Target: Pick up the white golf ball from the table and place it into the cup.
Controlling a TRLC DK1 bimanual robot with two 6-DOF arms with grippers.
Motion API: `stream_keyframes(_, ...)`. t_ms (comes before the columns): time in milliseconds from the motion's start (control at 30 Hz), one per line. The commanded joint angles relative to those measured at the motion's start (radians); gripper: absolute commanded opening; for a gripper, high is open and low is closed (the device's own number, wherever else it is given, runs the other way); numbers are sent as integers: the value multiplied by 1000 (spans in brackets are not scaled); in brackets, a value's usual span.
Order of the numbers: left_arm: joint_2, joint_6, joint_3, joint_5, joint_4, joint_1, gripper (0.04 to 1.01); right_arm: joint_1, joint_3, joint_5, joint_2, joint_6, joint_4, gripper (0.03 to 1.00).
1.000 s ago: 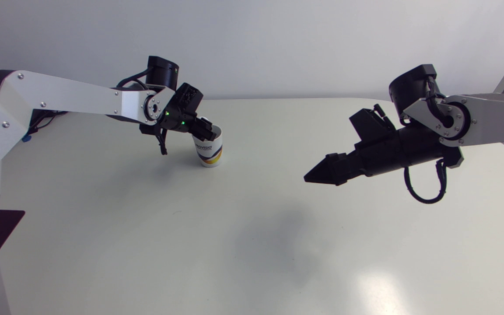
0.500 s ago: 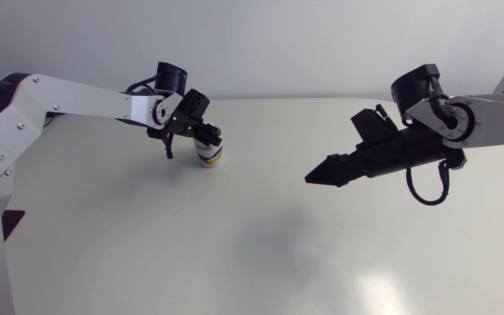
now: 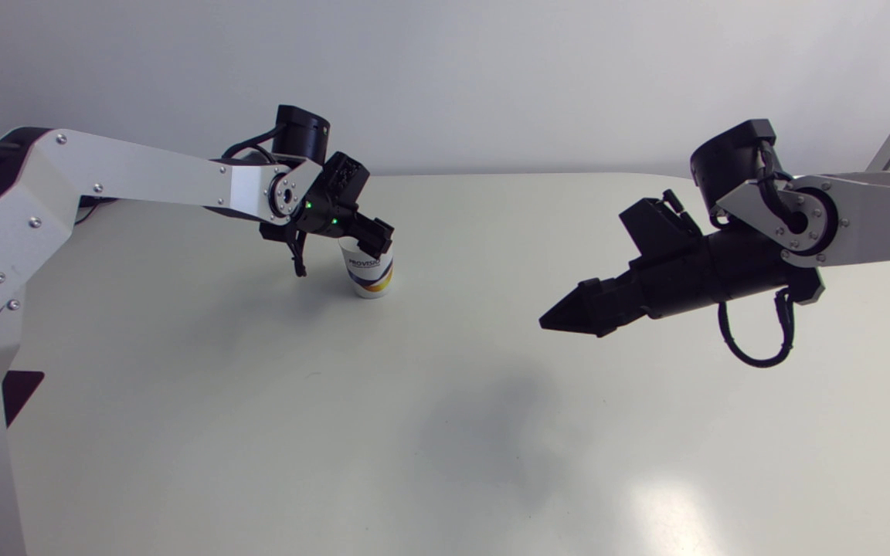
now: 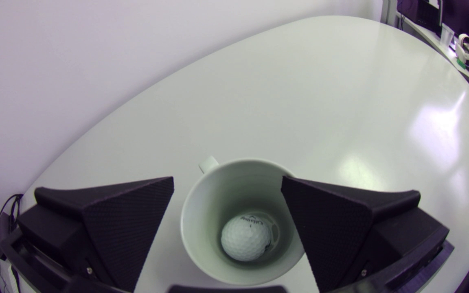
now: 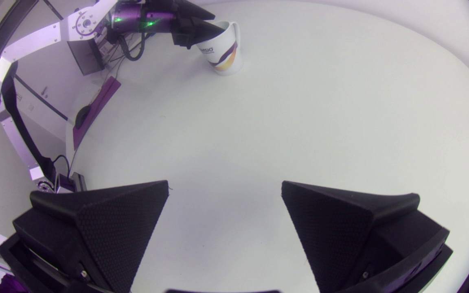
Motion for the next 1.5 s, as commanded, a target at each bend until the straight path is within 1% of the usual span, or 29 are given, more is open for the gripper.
stream_keyframes(0,-54,-34,-35,3,18,2,997,-4,-29,15,-23,-16,14,977)
stream_keyframes(100,-126,-55,-95,3,89,2,997,-1,-32,31,-30,-14,22,977)
stream_keyframes(133,-151,-63,-108,4,99,5,997,2,-33,41,-35,-14,26,977)
stream_keyframes(300,-286,-78,-173,4,112,16,997,3,-41,95,-66,-3,54,977)
stream_keyframes(400,-379,-84,-228,3,127,28,997,-3,-49,156,-89,17,86,977)
stream_keyframes(467,-436,-89,-262,3,127,41,997,-7,-61,204,-104,27,115,977)
stream_keyframes(600,-573,-92,-374,3,128,67,997,-32,-95,276,-144,38,163,977)
stream_keyframes(633,-612,-92,-406,1,130,76,997,-34,-102,302,-156,40,170,977)
stream_keyframes(767,-747,-124,-503,-3,132,126,997,-46,-139,366,-211,41,195,977)
stream_keyframes(800,-781,-130,-529,-15,136,136,997,-47,-148,385,-227,41,199,977)
stream_keyframes(833,-826,-132,-564,-45,150,140,997,-52,-159,408,-245,41,201,977)
stream_keyframes(900,-907,-135,-632,-85,185,142,997,-53,-185,436,-282,40,216,977)
stream_keyframes(967,-987,-146,-690,-129,191,142,997,-64,-213,468,-323,38,229,977)
stream_keyframes(1000,-1024,-152,-717,-143,191,140,997,-67,-225,480,-342,40,232,977)
stream_keyframes(1033,-1059,-153,-744,-152,193,140,997,-72,-236,503,-363,41,239,977)
stream_keyframes(1100,-1136,-155,-791,-169,188,139,997,-75,-279,570,-424,41,282,977)
stream_keyframes(1167,-1208,-156,-833,-178,167,136,997,-75,-312,633,-478,41,307,977)
stream_keyframes(1200,-1240,-156,-852,-193,161,133,997,-75,-325,649,-503,35,310,977)
stream_keyframes(1267,-1297,-150,-889,-239,141,110,995,-81,-352,650,-547,11,311,977)
stream_keyframes(1300,-1320,-144,-902,-249,124,102,993,-87,-366,650,-567,-2,311,977)
stream_keyframes(1333,-1341,-144,-917,-266,112,99,990,-93,-383,650,-590,-9,319,977)
stream_keyframes(1367,-1369,-144,-935,-272,105,99,989,-98,-404,650,-618,-19,333,977)
stream_keyframes(1400,-1392,-142,-952,-293,101,99,985,-107,-428,650,-648,-19,351,977)
stream_keyframes(1467,-1458,-152,-984,-296,82,102,985,-127,-475,650,-716,-19,388,977)
